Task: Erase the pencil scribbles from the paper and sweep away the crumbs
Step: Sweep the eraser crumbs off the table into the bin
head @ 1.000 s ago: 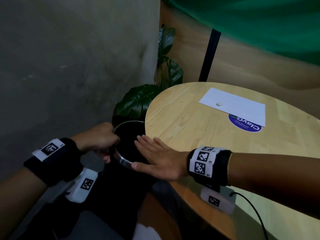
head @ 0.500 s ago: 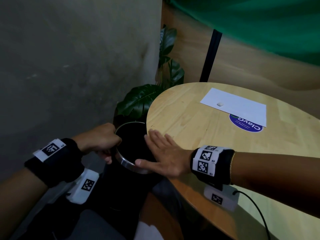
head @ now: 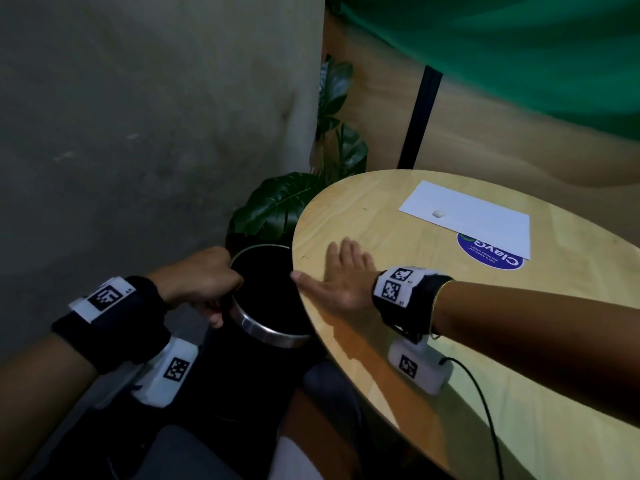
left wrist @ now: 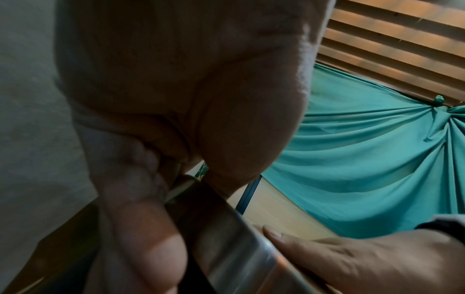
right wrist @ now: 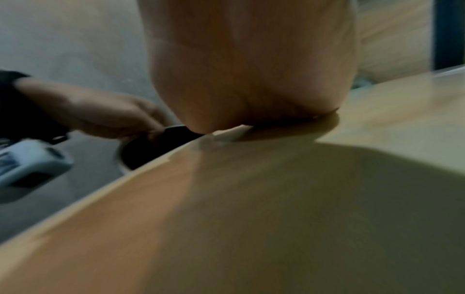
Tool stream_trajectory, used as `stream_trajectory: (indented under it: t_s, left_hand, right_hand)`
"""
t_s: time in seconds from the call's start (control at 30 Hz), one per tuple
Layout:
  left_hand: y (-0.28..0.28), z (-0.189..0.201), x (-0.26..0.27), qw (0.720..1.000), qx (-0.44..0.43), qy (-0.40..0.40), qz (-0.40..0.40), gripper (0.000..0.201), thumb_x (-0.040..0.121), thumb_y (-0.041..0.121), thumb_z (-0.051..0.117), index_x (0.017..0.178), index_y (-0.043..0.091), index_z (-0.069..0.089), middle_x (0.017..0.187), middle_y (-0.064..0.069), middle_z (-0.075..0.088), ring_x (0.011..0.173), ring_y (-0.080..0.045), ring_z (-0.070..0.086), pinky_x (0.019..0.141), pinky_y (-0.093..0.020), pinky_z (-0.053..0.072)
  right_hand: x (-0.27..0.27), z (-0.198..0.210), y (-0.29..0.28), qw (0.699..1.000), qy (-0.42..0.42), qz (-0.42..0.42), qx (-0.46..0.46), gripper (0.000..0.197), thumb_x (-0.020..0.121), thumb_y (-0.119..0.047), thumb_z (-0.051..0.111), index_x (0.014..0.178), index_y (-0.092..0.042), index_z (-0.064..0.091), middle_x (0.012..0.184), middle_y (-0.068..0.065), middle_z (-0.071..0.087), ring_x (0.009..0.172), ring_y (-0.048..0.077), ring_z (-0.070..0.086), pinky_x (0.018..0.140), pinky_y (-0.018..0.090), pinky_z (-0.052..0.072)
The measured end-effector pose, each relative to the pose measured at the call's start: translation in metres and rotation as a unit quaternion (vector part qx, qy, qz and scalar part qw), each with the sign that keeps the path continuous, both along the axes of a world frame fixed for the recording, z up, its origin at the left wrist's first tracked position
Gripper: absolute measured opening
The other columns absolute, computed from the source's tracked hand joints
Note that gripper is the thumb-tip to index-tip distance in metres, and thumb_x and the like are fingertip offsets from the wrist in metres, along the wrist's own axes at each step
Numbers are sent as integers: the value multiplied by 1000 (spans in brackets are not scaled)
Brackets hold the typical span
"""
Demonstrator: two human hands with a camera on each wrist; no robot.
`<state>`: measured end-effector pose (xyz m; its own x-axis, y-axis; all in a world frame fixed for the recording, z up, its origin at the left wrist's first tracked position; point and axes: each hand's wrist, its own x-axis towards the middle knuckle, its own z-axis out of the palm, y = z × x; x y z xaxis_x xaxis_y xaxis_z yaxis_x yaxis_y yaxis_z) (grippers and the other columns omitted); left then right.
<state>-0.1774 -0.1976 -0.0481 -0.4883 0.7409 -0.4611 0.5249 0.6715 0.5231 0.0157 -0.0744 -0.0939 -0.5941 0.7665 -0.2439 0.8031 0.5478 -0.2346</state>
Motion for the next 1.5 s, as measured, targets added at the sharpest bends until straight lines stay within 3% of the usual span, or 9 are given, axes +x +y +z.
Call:
stream_trajectory:
  t_s: [0.23, 0.57, 0.67, 0.8, 0.87, 1.03, 1.13, 1.27, 1.5]
  left_hand:
    - [4, -2, -2, 1000, 3, 10, 2, 28, 98, 3, 54, 76, -4, 69, 57, -19, 74, 50, -26, 74, 46, -26, 56]
    - [8, -1, -4, 1000, 9, -16, -7, 27, 92, -3, 50, 74, -10, 69, 65, -29, 75, 51, -29, 75, 56, -35, 63]
    - [11, -4, -8, 1000, 7, -20, -3, 28, 93, -4, 49, 74, -12, 69, 67, -31, 75, 51, -30, 75, 53, -34, 64]
    - [17, -3, -9, 999, -11, -33, -3, 19, 92, -9, 58, 89, -19, 74, 70, -25, 78, 67, -31, 81, 79, -48, 70]
    - [20, -1, -12, 1000, -7, -24, -10, 24, 91, -6, 55, 90, -20, 74, 69, -28, 77, 60, -31, 78, 69, -44, 67]
    - [26, 0, -19, 999, -17, -4, -29, 23, 93, -6, 57, 84, -17, 76, 64, -20, 77, 52, -23, 75, 46, -27, 56]
    - [28, 0, -19, 999, -1, 20, -37, 28, 96, -2, 55, 74, -7, 72, 58, -19, 75, 44, -20, 69, 39, -25, 51]
    - [30, 1, -23, 998, -17, 27, -56, 21, 94, -4, 59, 81, -12, 73, 65, -21, 77, 47, -18, 72, 44, -25, 54]
    - [34, -3, -25, 998, -10, 53, -43, 29, 100, 2, 56, 75, -3, 70, 55, -14, 74, 45, -21, 71, 39, -26, 52]
  right_hand:
    - [-26, 21, -37, 961, 10, 271, -49, 76, 115, -50, 31, 171, -8, 0, 179, 9, -7, 165, 18, -7, 130, 33, -3]
    - [32, 15, 47, 997, -69, -21, -20, 112, 98, -85, 19, 168, -4, -14, 175, 18, -23, 163, 32, -20, 131, 54, -5]
    - [24, 12, 26, 995, -71, 76, -7, 111, 96, -87, 14, 167, -9, -18, 172, 16, -29, 161, 32, -24, 130, 51, -10]
    - [15, 19, -17, 962, -46, 257, -74, 95, 106, -73, 24, 170, -15, -14, 175, 2, -26, 160, 13, -26, 131, 41, -13]
    - [14, 24, -16, 955, 12, 276, -110, 85, 110, -64, 30, 172, -17, -5, 178, -3, -15, 161, 7, -17, 131, 34, -10]
    - [11, 19, 48, 995, -14, 93, 38, 75, 111, -64, 23, 169, -17, 28, 178, 15, 9, 165, 30, 2, 130, 59, 7]
    - [7, 15, 80, 994, -19, -103, -23, 101, 104, -76, 26, 171, -6, 0, 177, 20, -12, 164, 33, -11, 129, 56, -3]
    - [-10, 12, 79, 996, -84, 30, -21, 124, 88, -96, 18, 168, -8, -16, 173, 22, -26, 161, 42, -21, 128, 61, -8]
    - [-39, 13, -2, 949, -41, 310, -38, 91, 108, -69, 27, 172, -11, -1, 179, 7, -10, 163, 17, -16, 131, 41, -9]
